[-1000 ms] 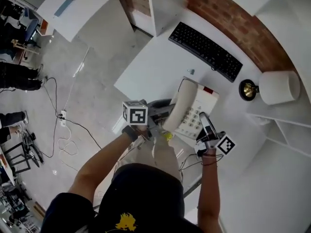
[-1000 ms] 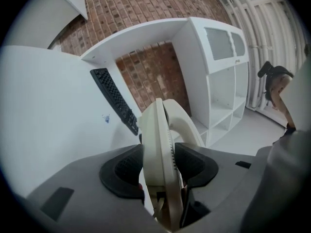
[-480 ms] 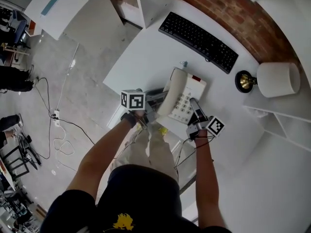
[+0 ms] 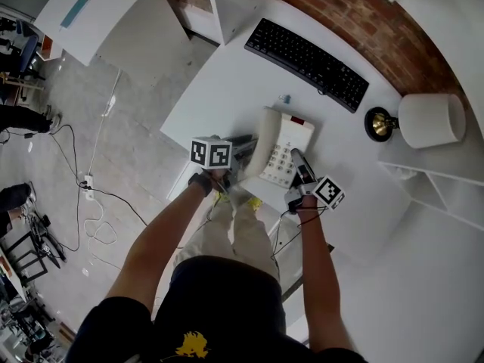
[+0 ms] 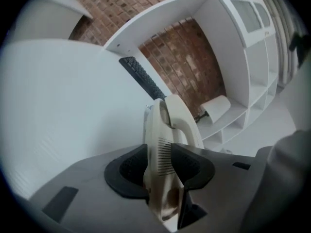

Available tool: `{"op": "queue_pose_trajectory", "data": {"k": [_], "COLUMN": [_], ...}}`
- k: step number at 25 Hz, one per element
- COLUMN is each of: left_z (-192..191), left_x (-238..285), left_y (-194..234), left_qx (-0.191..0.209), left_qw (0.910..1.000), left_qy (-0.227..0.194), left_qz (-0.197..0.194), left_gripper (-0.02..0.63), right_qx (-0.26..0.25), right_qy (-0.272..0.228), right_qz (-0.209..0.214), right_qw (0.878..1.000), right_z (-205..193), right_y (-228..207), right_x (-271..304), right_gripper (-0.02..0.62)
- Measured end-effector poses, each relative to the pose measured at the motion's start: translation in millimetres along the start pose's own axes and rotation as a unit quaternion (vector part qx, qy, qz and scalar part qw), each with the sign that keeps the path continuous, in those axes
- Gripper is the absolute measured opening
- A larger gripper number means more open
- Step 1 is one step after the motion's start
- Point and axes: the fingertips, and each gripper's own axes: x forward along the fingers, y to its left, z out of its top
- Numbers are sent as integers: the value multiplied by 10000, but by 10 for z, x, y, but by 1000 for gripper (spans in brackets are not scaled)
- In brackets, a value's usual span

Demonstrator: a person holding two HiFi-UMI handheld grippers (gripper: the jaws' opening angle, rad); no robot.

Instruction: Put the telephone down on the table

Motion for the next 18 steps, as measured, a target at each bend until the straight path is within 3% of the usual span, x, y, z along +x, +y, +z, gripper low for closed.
{"op": "queue_pose_trajectory", "data": {"k": [2, 5, 7, 9, 12, 18], "left_z": [5, 44, 60, 83, 186, 427], "left_x": [-46, -200, -356, -535, -870, -1485], "left_y": [70, 206, 299, 289, 43, -801], "left_qx": [139, 26, -13, -28, 265, 1414], "left_qw": [9996, 9985, 9969, 9964, 9943, 9756], "left_qy": [77, 17, -49, -146, -465, -1204], "left_qz": [220, 551, 791, 834, 922, 1169], "left_gripper": [163, 160, 93, 83, 66, 48], "right_qx": [-126, -407, -819, -950, -1394, -3434], "right_qy": [22, 26, 24, -37, -209, -436], "right_qz": [-254, -764, -1099, -1171, -1243, -1542], "right_qw": [9996, 9962, 9906, 9886, 9822, 9254], "right_z": [-9, -3, 49, 129, 245, 216], "right_y": [-53, -147, -188, -121, 180, 1065], "right_x": [-27, -88, -189, -327, -585, -1023], "right_gripper": [219, 229, 214, 143, 143, 125]}}
